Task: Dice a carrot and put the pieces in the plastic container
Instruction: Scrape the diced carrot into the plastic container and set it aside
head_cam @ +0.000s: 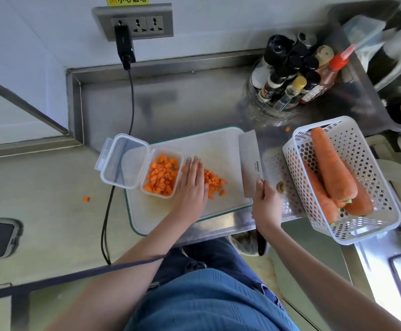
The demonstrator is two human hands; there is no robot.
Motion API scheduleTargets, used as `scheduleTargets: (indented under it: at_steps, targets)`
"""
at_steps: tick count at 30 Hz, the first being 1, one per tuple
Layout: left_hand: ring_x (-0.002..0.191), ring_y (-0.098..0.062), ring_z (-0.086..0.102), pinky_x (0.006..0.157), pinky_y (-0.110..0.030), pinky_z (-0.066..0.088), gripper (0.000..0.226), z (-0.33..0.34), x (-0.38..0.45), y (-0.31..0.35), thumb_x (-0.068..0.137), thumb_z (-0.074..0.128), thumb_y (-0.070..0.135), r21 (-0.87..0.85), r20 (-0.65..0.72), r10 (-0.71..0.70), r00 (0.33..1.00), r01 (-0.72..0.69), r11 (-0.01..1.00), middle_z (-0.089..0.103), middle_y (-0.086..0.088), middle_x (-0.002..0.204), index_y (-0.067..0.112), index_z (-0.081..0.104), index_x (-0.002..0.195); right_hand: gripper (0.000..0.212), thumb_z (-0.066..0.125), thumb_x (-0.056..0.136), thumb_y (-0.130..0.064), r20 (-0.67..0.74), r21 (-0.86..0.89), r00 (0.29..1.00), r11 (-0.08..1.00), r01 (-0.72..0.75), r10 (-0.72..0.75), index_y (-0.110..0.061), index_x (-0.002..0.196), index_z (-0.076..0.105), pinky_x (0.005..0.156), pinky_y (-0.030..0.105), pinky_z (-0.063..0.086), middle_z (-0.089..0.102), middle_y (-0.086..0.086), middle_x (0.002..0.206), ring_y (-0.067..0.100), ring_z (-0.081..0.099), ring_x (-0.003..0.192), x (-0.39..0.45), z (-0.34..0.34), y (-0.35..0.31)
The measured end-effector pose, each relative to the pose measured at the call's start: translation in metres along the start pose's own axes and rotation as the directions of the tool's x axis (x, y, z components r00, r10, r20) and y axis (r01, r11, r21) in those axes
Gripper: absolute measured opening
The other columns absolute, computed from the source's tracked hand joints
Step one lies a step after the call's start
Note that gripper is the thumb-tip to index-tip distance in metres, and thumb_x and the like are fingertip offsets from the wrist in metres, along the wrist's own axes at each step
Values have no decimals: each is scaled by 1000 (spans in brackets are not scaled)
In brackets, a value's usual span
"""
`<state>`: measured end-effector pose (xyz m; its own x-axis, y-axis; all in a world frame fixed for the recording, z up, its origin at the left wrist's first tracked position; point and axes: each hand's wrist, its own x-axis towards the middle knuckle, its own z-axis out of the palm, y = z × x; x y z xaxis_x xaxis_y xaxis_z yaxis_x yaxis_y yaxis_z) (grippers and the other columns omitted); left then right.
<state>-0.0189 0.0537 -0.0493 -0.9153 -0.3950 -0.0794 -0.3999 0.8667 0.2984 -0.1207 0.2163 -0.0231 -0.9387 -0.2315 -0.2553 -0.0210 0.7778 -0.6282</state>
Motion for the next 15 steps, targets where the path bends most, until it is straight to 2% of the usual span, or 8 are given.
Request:
scheduleTargets:
  at_steps: [4,8,11,13,15]
  targets:
    - [141,-37,18,113,-42,8,63,9,18,2,98,17,39,68,11,-37,999,36,997,23,-22,151,-3,22,145,40,33,103,-31,-34,82,986,984,-158,162,-10,71,46,62,43,46,50,8,61,34,54,63,-13,13,4]
    - [133,-35,37,114,-41,11,60,15,15,7,96,25,39,70,-18,-55,998,56,996,41,-21,143,0,38,140,36,34,103,-31,-46,134,972,966,-222,229,-11,78,50,62,34,37,55,6,71,29,55,72,-33,19,4]
    - [130,-36,39,114,-43,9,56,21,11,7,95,30,36,-5,-51,-22,998,22,1000,46,-20,138,0,44,135,43,32,100,-43,-47,179,955,943,-280,292,-15,74,50,60,42,50,59,6,67,32,59,65,-44,28,6]
    - [129,-35,40,113,-45,21,53,23,11,4,95,33,33,-112,-67,-14,998,7,994,46,-20,136,-1,47,133,45,28,96,-52,-44,189,944,931,-314,327,-20,69,47,57,50,53,58,8,62,34,60,58,-49,34,6]
    - [127,-32,41,106,-47,35,46,22,9,3,96,34,27,-268,-102,36,994,-62,961,46,-19,135,-1,48,130,48,28,97,-51,-41,220,931,912,-347,364,-17,67,44,52,48,53,55,10,58,33,58,52,-51,33,3]
